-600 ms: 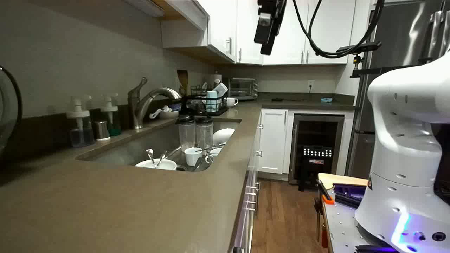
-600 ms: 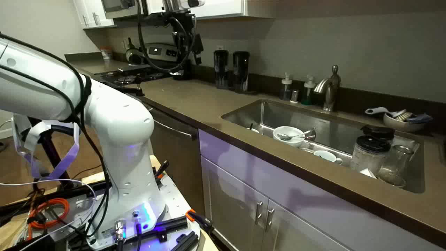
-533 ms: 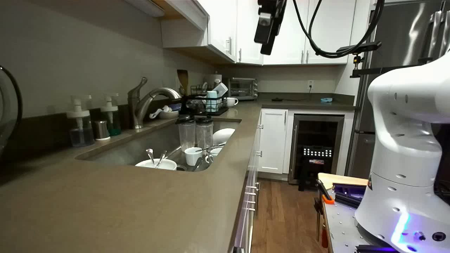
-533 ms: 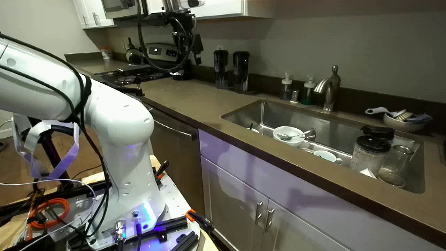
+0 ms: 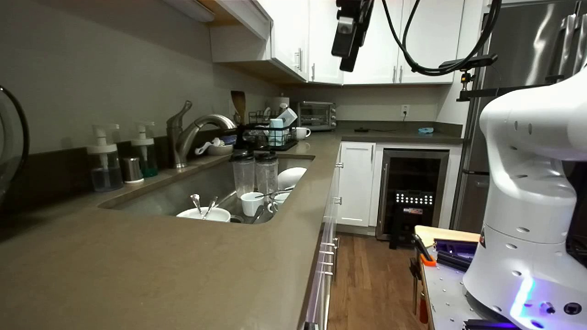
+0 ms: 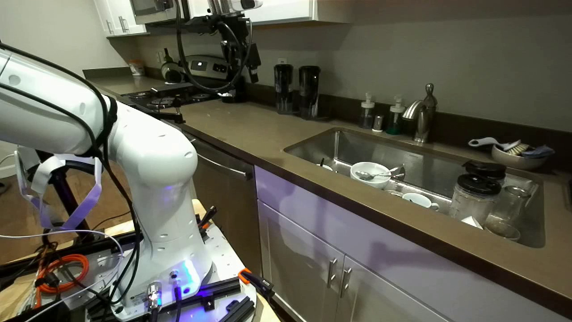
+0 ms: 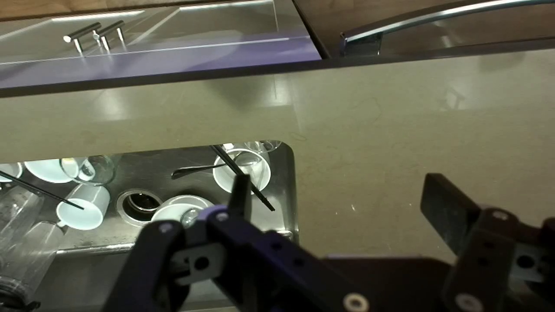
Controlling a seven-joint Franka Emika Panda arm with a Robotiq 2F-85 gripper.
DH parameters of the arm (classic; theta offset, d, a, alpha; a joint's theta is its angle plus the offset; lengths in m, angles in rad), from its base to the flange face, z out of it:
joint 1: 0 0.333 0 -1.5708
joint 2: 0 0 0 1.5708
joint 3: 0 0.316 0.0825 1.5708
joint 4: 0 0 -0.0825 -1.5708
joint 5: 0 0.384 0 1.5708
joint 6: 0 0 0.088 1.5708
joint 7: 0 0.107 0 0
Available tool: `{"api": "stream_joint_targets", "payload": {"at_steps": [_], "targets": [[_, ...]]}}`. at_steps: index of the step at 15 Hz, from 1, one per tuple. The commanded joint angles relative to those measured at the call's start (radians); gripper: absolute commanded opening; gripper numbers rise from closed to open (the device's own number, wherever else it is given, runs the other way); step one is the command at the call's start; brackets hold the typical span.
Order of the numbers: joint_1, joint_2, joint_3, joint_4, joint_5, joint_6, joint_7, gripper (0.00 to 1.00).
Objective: Push the tap lever backwards
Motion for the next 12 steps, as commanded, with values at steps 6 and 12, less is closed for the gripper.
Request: {"api": "stream_joint_targets", "payload": {"at_steps": [6, 12], "targets": [[-0.007, 0.0, 0.004, 0.003, 0.004, -0.004, -0.004, 1.0], [-0.055, 0.027, -0.006, 0.017, -0.04, 0.127, -0.01, 1.0]]}}
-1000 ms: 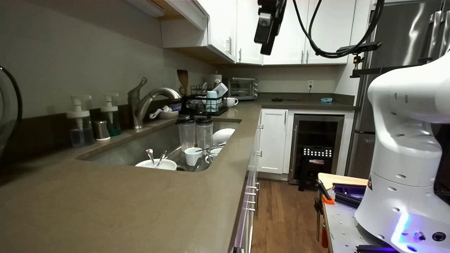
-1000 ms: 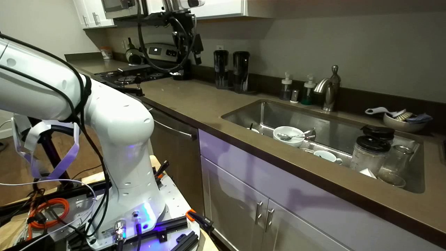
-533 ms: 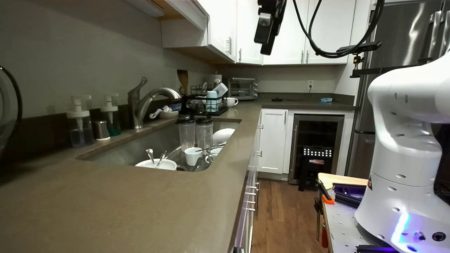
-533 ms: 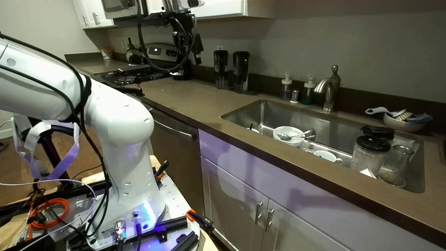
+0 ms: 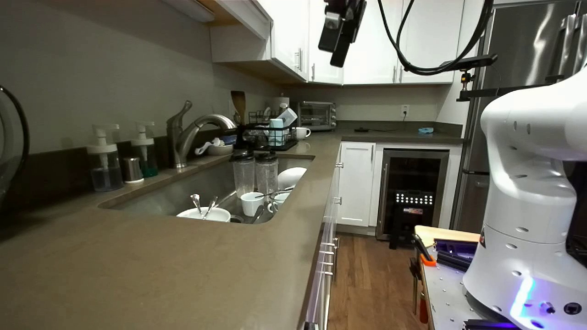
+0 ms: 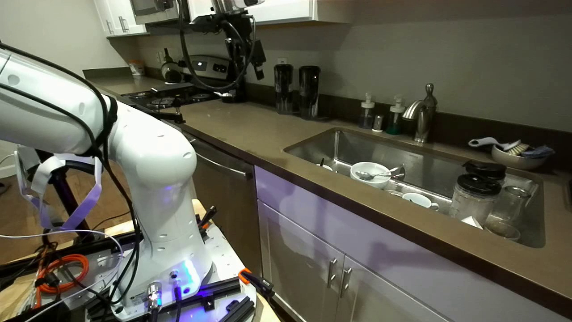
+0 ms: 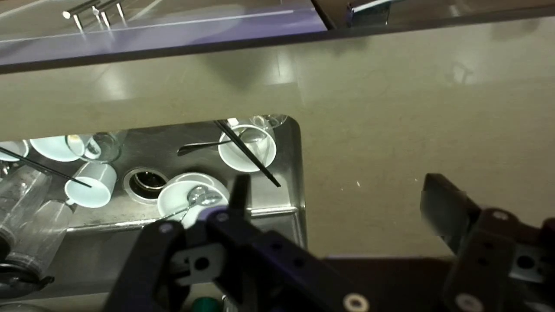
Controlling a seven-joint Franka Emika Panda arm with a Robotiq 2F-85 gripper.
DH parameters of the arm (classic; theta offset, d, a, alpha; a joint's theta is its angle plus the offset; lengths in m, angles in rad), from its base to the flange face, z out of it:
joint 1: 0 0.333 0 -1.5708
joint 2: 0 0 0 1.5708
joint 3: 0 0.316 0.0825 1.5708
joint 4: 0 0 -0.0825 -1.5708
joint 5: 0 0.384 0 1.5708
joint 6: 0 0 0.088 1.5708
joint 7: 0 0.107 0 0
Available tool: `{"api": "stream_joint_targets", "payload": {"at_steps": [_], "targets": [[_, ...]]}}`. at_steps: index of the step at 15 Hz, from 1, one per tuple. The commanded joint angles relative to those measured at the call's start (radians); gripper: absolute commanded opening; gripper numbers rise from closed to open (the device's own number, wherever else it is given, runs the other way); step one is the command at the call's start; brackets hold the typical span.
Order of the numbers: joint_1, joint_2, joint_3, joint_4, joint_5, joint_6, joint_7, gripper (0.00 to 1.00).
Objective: Push the tap lever backwards
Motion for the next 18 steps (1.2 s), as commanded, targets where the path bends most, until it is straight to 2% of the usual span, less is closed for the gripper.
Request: {"api": "stream_joint_targets", "payload": {"at_steps": [1, 8, 12, 18], "targets": [[-0.045, 0.039, -0.017, 0.026, -0.029, 0.093, -0.016, 1.0], [-0.086, 0.061, -0.037, -0.016, -0.066, 0.292, -0.014, 1.0], [-0.106, 0.094, -0.038, -0.038, -0.072, 0.443, 0.001, 1.0], [-0.092, 0.093, -0.052, -0.032, -0.059, 0.409, 0.001, 1.0]]}}
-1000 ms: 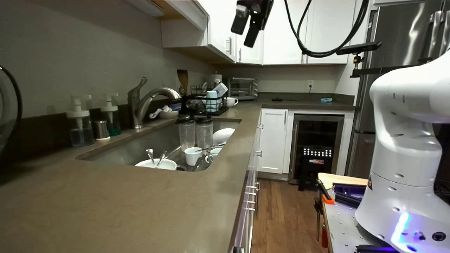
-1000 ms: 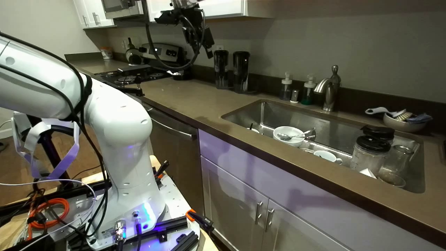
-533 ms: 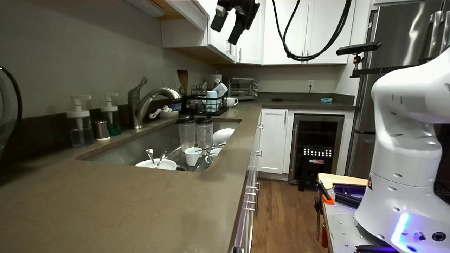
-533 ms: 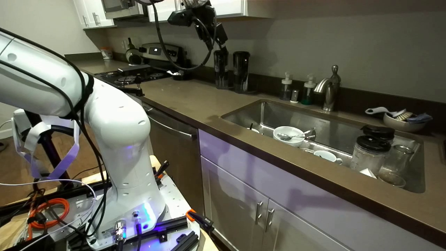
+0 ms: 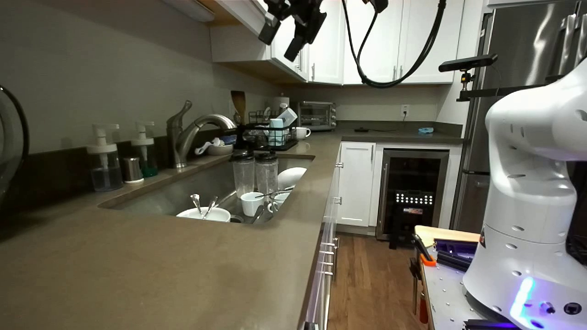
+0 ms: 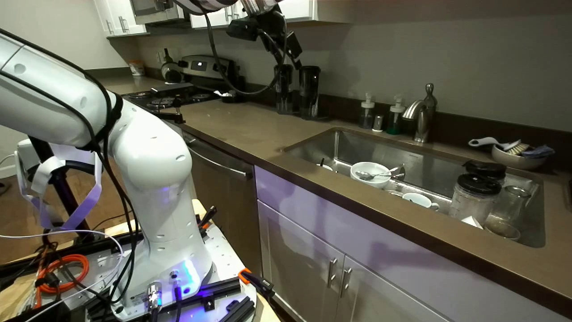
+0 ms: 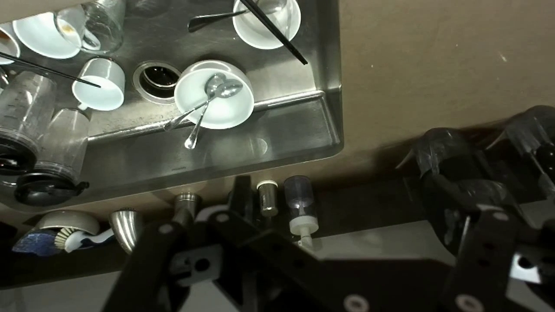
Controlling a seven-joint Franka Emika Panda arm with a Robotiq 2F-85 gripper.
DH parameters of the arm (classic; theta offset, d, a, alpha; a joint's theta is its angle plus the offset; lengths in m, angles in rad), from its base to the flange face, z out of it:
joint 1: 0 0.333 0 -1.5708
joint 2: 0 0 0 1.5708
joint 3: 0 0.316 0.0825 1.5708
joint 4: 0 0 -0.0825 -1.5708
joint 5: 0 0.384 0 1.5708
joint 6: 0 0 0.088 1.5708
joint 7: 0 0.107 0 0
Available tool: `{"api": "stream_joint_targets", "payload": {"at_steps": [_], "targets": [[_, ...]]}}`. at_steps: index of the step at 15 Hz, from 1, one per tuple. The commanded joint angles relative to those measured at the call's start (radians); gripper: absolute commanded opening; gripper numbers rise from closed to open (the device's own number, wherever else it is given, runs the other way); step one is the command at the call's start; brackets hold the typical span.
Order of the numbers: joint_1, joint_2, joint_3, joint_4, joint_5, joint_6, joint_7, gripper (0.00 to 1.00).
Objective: Push the tap lever backwards
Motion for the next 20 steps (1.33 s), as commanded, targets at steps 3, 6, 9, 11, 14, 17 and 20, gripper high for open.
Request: {"api": "stream_joint_targets", "payload": {"at_steps": [3, 6, 9, 11, 14, 17, 20], "targets": [[-0.019, 0.041, 0.006, 0.0, -0.023, 0.104, 0.004, 1.0], [-0.039, 0.097, -0.014, 0.001, -0.027, 0.25, -0.007, 1.0], [-0.085, 0.194, -0.038, 0.033, -0.038, 0.384, -0.008, 1.0], [-0.126, 0.266, -0.045, 0.062, -0.06, 0.456, -0.003, 1.0], [-0.199, 0.397, -0.031, 0.149, -0.121, 0.506, 0.016, 1.0], [-0.274, 0.53, 0.006, 0.28, -0.224, 0.502, 0.061, 1.0], [-0.359, 0.651, 0.068, 0.424, -0.351, 0.482, 0.138, 1.0]]}}
